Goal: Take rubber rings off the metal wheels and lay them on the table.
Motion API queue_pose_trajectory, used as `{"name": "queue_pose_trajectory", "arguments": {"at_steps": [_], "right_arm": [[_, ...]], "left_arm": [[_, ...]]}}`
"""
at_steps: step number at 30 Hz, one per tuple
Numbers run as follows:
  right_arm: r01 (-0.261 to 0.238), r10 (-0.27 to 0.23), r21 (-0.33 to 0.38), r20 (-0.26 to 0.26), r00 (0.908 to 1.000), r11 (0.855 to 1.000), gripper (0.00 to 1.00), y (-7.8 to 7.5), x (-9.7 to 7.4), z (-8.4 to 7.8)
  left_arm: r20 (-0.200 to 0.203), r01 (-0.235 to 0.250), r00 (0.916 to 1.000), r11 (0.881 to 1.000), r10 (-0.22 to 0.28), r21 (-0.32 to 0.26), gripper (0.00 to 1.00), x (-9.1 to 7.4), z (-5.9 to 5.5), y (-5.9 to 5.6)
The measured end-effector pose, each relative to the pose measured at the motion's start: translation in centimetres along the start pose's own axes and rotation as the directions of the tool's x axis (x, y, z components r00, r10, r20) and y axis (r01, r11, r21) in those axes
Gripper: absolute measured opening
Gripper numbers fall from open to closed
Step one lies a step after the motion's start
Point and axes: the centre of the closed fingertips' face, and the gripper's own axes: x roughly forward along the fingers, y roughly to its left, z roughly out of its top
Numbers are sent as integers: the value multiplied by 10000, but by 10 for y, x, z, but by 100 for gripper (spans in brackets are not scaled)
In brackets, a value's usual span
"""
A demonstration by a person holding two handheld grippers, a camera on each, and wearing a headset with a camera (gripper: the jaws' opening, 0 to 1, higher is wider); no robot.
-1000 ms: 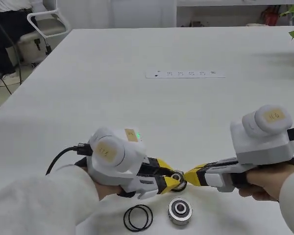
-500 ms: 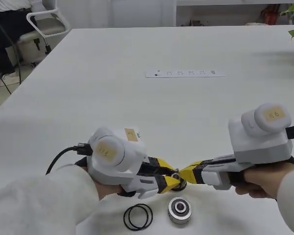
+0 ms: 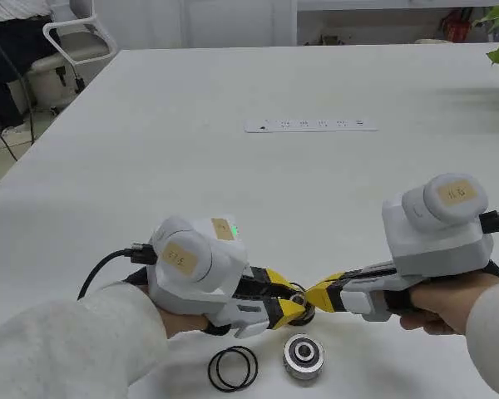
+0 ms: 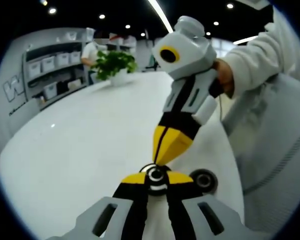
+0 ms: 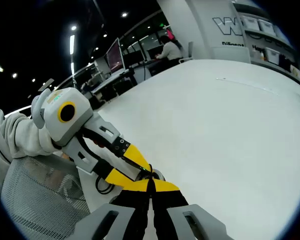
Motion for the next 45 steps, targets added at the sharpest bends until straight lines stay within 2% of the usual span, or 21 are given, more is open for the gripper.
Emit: {"name": "queue_pose_trajectory", "arguments": {"at_steps": [1,5,8,11,14,18,21,24,28,31,36,39,42,45], "right_arm": [[-4,4,14,17,10000,10000,0,1,0,0],[59,-60,115,21,10000,9999,0,-1,-1,0],[59,-58,150,-22,10000,9999,0,-2,-2,-1],[11,-13,201,93,10000,9998,0,-2,-3,3],[-17,12,201,244,9997,9998,0,-1,-5,7],[-45,37,206,399,9992,9998,0,1,-8,12],[-96,83,228,566,9984,9997,0,1,-9,15],[-178,160,239,733,9972,9996,0,4,-11,21],[-300,279,216,928,9953,9993,0,8,-13,26],[-377,358,173,1010,9942,9991,0,10,-14,29],[-500,486,97,1140,9923,9987,0,15,-15,33],[-617,600,94,1242,9904,9981,0,19,-16,36],[-709,692,90,1297,9891,9974,0,22,-16,38],[-815,797,75,1363,9875,9966,0,26,-17,39]], "left_arm": [[-71,64,10000,9999,-64,78,15,-1,1,-1],[78,212,9997,9997,-211,-75,15,-9,11,-1],[349,101,9993,9999,-99,-71,17,-18,24,1],[517,139,9986,9999,-136,-59,25,-25,33,-1],[458,125,9989,9998,-132,139,35,-31,42,-3],[589,167,9981,9990,-192,420,47,-42,61,-7],[699,73,9975,9965,-132,828,53,-56,76,-12],[703,-107,9975,9936,28,1123,55,-72,84,-14],[804,-721,9948,9886,618,1320,59,-99,91,-11],[817,-1039,9923,9853,934,1357,63,-118,91,-11],[675,-1692,9846,9763,1613,1348,65,-150,82,-11],[708,-2169,9752,9698,2099,1116,68,-169,76,-13],[659,-2444,9688,9648,2388,974,70,-181,68,-17],[676,-2920,9553,9545,2879,604,71,-195,59,-20]]}}
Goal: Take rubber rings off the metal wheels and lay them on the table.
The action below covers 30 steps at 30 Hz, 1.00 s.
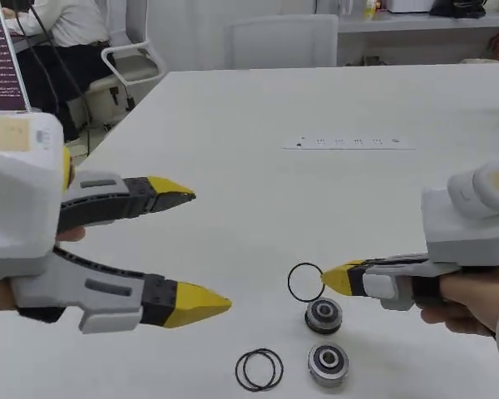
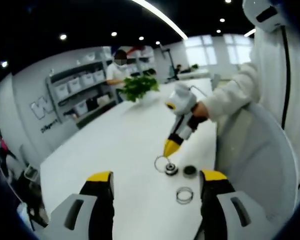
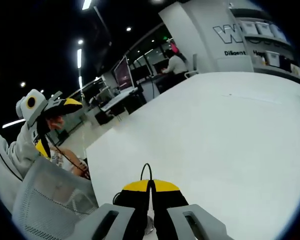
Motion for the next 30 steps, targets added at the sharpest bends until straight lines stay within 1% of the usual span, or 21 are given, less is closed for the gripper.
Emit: {"name": "queue_pose_trajectory", "arguments": {"at_steps": [5,7,11,14,19,22,23,25,27,30], "right_arm": [[-145,145,-21,59,9999,9999,0,5,0,2],[-203,203,-24,98,9997,9998,0,7,-1,3],[-297,297,-3,155,9994,9996,0,11,-2,4],[-356,355,6,231,9991,9994,0,13,-2,6],[-469,467,62,362,9983,9989,0,17,-3,10],[-549,543,109,436,9976,9984,0,20,-4,12],[-569,563,123,457,9974,9983,0,21,-4,13],[-647,638,154,505,9967,9978,0,23,-4,14],[-748,736,196,545,9958,9970,0,26,-4,15],[-927,912,236,575,9942,9954,0,32,-3,15]], "left_arm": [[-78,-539,9985,9973,536,-508,72,-18,-13,-3],[-99,-645,9979,9957,640,-660,73,-22,-18,-6],[-255,-825,9964,9917,804,-991,73,-27,-30,-13],[-267,-918,9957,9876,891,-1277,74,-29,-36,-17],[-245,-895,9959,9803,865,-1761,74,-24,-45,-30],[-353,-736,9971,9764,678,-2033,74,-18,-52,-39],[-368,-724,9971,9745,661,-2122,74,-16,-53,-40],[-265,-665,9977,9696,620,-2354,73,-13,-52,-42],[-265,-616,9980,9701,569,-2348,75,-10,-51,-43],[-416,-444,9985,9719,357,-2312,78,-5,-53,-47]]}}
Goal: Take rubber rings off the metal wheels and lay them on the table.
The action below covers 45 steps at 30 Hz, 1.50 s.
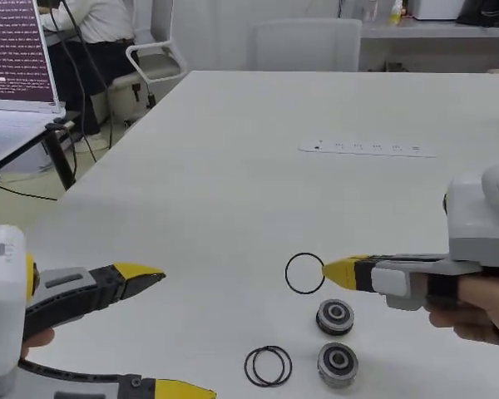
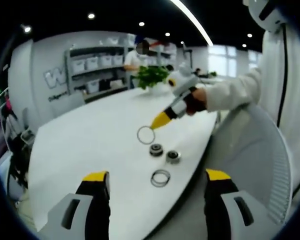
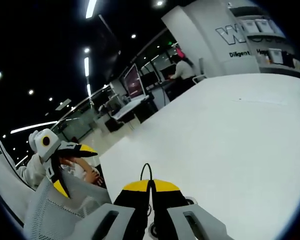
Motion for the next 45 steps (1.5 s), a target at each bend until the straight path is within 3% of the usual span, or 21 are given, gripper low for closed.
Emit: {"name": "queue_pose_trajectory", "arguments": {"at_steps": [9,17,25,30,36,45], "right_arm": [[-257,263,223,-231,9994,9994,0,7,4,-8],[-468,494,303,-902,9947,9984,0,14,14,-26],[-601,646,285,-1990,9779,9978,0,19,27,-58],[-683,686,105,-2632,9623,9976,0,21,35,-77],[-574,580,105,-2819,9577,9983,0,18,37,-83],[-564,618,272,-2804,9579,9980,0,18,41,-85]], "left_arm": [[-397,230,9989,9997,-230,7,79,13,-11,-1],[-503,620,9968,9980,-623,-73,79,21,-13,-6],[-615,612,9961,9977,-630,-303,80,26,-19,-6],[-762,480,9959,9986,-494,-205,80,26,-22,-4],[-817,518,9951,9979,-549,-394,80,26,-24,-4],[-943,611,9934,9969,-656,-499,80,27,-28,-5]]}}
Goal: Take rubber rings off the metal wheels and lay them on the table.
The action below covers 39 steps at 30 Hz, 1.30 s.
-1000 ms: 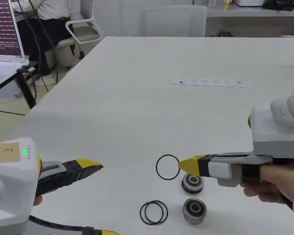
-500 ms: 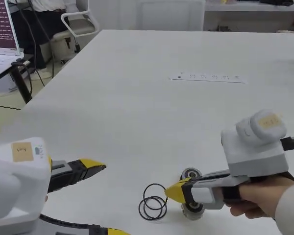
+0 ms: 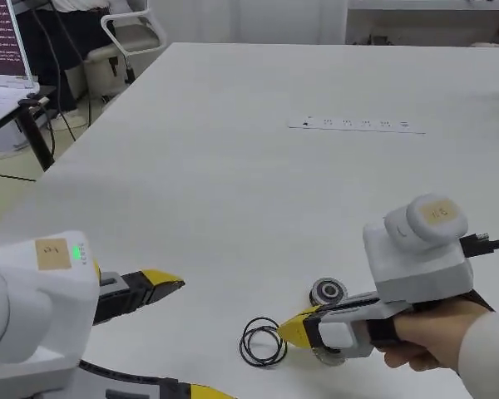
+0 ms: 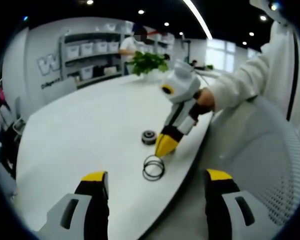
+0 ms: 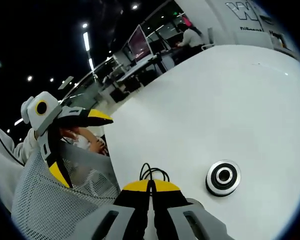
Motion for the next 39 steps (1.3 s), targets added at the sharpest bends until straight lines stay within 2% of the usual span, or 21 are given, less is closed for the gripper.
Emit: {"name": "queue_pose_trajectory", "arguments": {"at_steps": [8,18,34,39], "right_arm": [[83,-98,-440,-330,9994,9990,0,0,5,-6],[407,-466,-995,-577,9972,9942,0,-6,7,-9],[617,-699,-1400,-542,9961,9882,6,-10,6,-6],[757,-792,-1352,-214,9966,9879,7,-11,-1,3]], "left_arm": [[87,-86,9999,10000,86,-34,78,0,1,2],[-18,-87,10000,10000,87,7,77,0,0,2],[-86,-216,9997,9998,216,-8,77,-1,-3,5],[-120,-328,9994,9995,329,30,77,-2,-4,7]]}}
